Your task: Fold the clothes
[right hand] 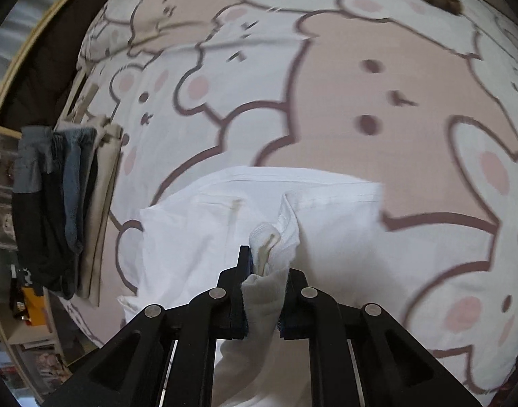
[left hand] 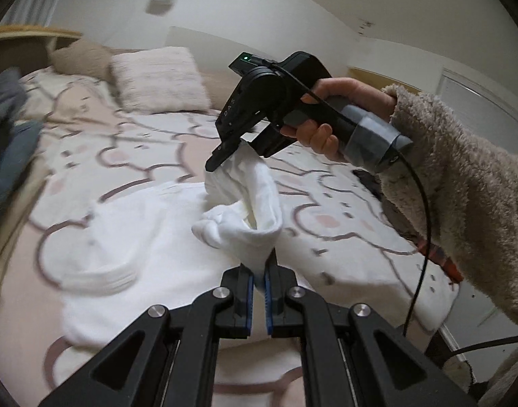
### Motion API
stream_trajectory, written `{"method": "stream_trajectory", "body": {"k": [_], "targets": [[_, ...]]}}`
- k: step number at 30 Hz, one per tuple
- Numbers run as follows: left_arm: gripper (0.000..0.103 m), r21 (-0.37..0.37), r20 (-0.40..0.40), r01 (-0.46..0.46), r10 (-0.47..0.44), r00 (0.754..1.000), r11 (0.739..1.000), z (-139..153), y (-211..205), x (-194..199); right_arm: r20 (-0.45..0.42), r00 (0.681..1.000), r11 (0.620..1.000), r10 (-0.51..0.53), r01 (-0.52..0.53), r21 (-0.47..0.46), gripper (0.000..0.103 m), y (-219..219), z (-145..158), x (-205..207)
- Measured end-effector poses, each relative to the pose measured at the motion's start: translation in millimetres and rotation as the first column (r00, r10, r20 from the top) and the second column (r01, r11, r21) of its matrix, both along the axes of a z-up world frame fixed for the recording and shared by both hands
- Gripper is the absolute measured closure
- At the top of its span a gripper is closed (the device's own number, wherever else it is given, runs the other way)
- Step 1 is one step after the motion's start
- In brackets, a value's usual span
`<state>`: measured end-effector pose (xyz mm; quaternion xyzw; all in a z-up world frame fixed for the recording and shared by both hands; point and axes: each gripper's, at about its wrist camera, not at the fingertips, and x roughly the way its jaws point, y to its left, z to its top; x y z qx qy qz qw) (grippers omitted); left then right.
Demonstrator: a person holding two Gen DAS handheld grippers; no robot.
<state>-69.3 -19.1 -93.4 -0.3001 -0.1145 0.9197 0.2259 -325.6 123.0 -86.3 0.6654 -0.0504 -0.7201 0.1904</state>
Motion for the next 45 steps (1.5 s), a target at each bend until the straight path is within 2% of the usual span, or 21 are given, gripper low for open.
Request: {"method": "stream_trajectory", "body": {"k": [4,8,14,19,20,21,22,24,28,31,34,38,44,45], "targets": [[0.097,0.024,0.015,-0.049,0.048,0.999,0.999,-11,-25,5,0.018,0.999,0.999,0.036,-0.036,0.016,0.09,-45,-9,0],[0.097,0.033,0.033,-0.071,0.07,0.997,0.997,-19,-39,7,0.025,0.999,0.997,0.035,-0.036,0.063,0.09,-72,-15,-5],[0.097,0.021,0.079,-0.085,0.084,0.993,0.996,-35,-50,6,0.03,0.999,0.992,0.039,-0.043,0.119,0.089,-88,-29,-7],[0.097,0.004,0.135,-0.095,0.093,0.986,0.996,-57,-52,4,0.024,0.999,0.992,0.026,-0.028,0.12,0.087,-95,-42,-9],[0.097,0.007,0.142,-0.095,0.093,0.985,0.995,-60,-52,4,0.011,1.0,0.991,0.023,-0.024,0.131,0.084,-96,-43,-10],[0.097,0.01,0.14,-0.097,0.094,0.986,0.995,-60,-53,3,-0.003,1.0,0.989,0.021,-0.02,0.144,0.072,-96,-44,-10],[0.097,0.009,0.136,-0.096,0.094,0.986,0.995,-58,-53,3,-0.03,0.999,0.985,0.023,-0.018,0.171,0.051,-95,-41,-10],[0.097,0.006,0.127,-0.093,0.092,0.988,0.996,-56,-52,3,-0.077,0.997,0.979,0.031,-0.015,0.205,0.03,-92,-35,-8],[0.097,-0.033,0.095,-0.092,0.094,0.991,0.995,-50,-46,3,-0.136,0.99,0.977,0.048,-0.019,0.212,0.03,-78,-18,0],[0.097,-0.125,0.023,-0.041,0.044,0.999,0.991,-40,-25,4,-0.154,0.985,0.982,0.081,-0.053,0.18,0.03,-67,-5,13],[0.097,-0.276,-0.033,0.047,-0.058,0.998,0.96,-34,14,4,-0.141,0.983,0.982,0.119,-0.095,0.165,0.03,-63,1,22],[0.097,-0.45,-0.053,0.161,-0.206,0.977,0.879,-39,67,2,-0.126,0.975,0.97,0.183,-0.158,0.182,0.03,-73,4,32],[0.097,-0.58,0.011,0.255,-0.305,0.952,0.774,-59,102,4,-0.075,0.967,0.949,0.243,-0.221,0.223,0.03,-98,-6,33],[0.097,-0.588,0.013,0.259,-0.311,0.95,0.766,-61,103,5,-0.062,0.969,0.947,0.237,-0.216,0.239,0.031,-99,-11,31]]}}
